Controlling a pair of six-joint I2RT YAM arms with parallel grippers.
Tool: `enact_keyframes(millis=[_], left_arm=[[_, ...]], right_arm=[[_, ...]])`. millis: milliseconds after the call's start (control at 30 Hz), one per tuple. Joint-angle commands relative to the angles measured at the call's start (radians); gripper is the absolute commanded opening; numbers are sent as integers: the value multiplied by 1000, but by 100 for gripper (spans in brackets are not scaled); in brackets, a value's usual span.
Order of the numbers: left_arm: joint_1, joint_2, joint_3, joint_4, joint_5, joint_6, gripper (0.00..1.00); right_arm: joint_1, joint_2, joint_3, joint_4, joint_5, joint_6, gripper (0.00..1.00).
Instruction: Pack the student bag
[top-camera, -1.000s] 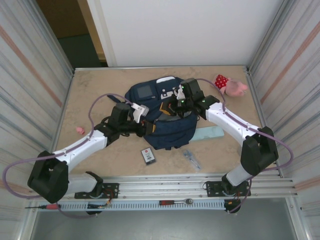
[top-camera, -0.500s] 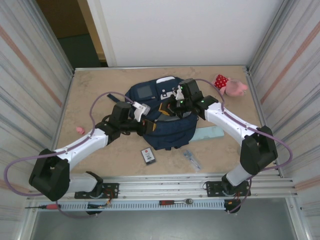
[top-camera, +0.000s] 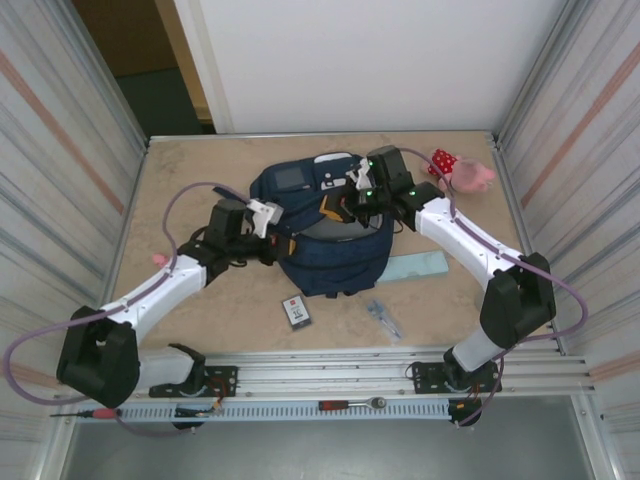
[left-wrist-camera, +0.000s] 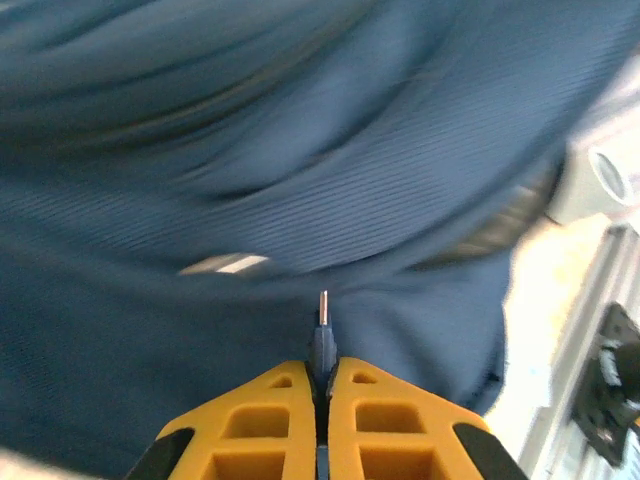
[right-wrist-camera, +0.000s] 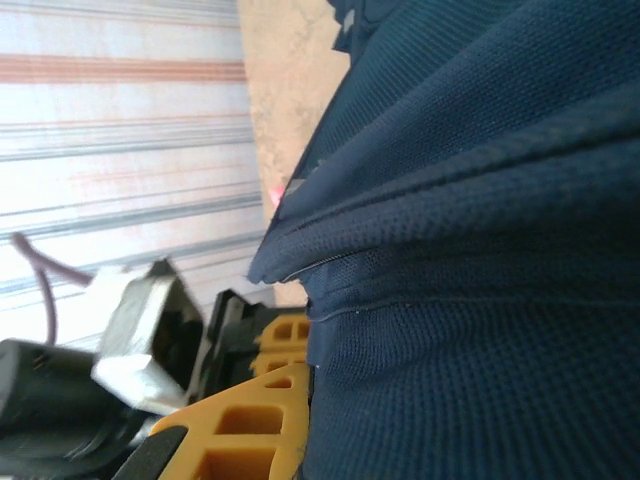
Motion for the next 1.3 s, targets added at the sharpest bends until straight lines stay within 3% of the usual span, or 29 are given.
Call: enact_keyframes(millis=[0, 267, 467, 533, 667, 767, 900, 1100, 1267], left_arm=[[82, 19, -8, -72, -102, 21, 0], [218, 142, 103, -68, -172, 13, 0], [254, 217, 199, -80, -216, 12, 2], [259, 214, 225, -100, -205, 3, 13], [259, 162, 261, -147, -179, -40, 46], [259, 102, 272, -203, -165, -82, 55], [259, 7, 245, -258, -151, -117, 60], [246, -126, 172, -295, -139, -156, 60], [175, -172, 183, -337, -145, -135, 60]], right_arm=[[-23, -73, 95, -16, -124, -46, 0], [-42, -73, 178, -94, -153, -84, 0], [-43, -43, 184, -72, -86, -98, 0], [-43, -13, 190, -37, -69, -93, 0], [-34, 47, 196, 77, 13, -59, 0], [-27, 96, 191, 148, 92, -36, 0], [-11, 164, 194, 250, 122, 12, 0], [35, 261, 251, 318, 163, 24, 0], [47, 260, 244, 282, 161, 21, 2]])
